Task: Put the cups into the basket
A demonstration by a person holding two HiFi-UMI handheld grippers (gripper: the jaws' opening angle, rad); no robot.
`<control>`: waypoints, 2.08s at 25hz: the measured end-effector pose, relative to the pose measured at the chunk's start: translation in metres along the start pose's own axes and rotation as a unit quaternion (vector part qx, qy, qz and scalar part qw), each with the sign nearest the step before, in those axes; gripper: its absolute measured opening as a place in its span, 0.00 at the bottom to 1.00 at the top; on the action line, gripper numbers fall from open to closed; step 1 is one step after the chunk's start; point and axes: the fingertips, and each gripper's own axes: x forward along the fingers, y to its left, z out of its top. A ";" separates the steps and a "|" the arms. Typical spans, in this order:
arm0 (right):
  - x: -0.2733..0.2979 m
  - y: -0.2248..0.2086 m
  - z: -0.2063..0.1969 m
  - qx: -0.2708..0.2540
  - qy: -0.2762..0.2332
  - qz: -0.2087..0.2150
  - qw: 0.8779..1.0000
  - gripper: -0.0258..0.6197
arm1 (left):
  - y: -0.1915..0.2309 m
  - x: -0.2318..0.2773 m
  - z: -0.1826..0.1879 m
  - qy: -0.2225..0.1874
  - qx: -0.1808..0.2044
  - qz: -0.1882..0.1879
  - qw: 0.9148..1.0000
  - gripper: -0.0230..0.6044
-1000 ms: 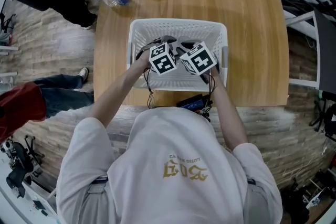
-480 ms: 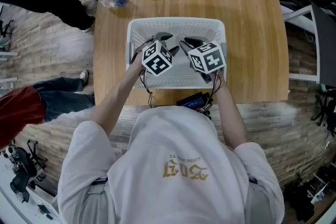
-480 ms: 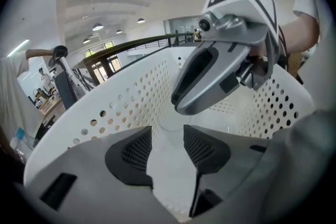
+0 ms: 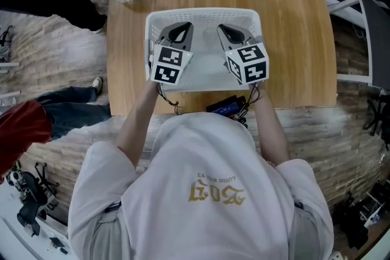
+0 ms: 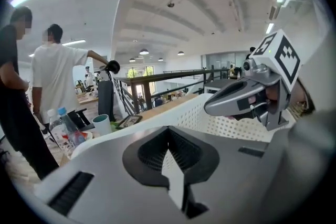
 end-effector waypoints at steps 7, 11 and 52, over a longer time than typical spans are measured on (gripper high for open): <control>-0.037 -0.017 0.035 -0.015 -0.104 -0.073 0.992 0.06 | 0.008 -0.039 0.041 -0.110 0.013 0.048 0.993 0.05; -0.062 -0.017 0.054 -0.034 -0.149 -0.104 0.983 0.06 | 0.017 -0.065 0.064 -0.169 -0.034 0.073 0.982 0.05; -0.138 -0.018 0.066 -0.014 -0.207 -0.169 0.963 0.06 | 0.000 -0.106 0.088 -0.212 -0.012 0.109 0.971 0.05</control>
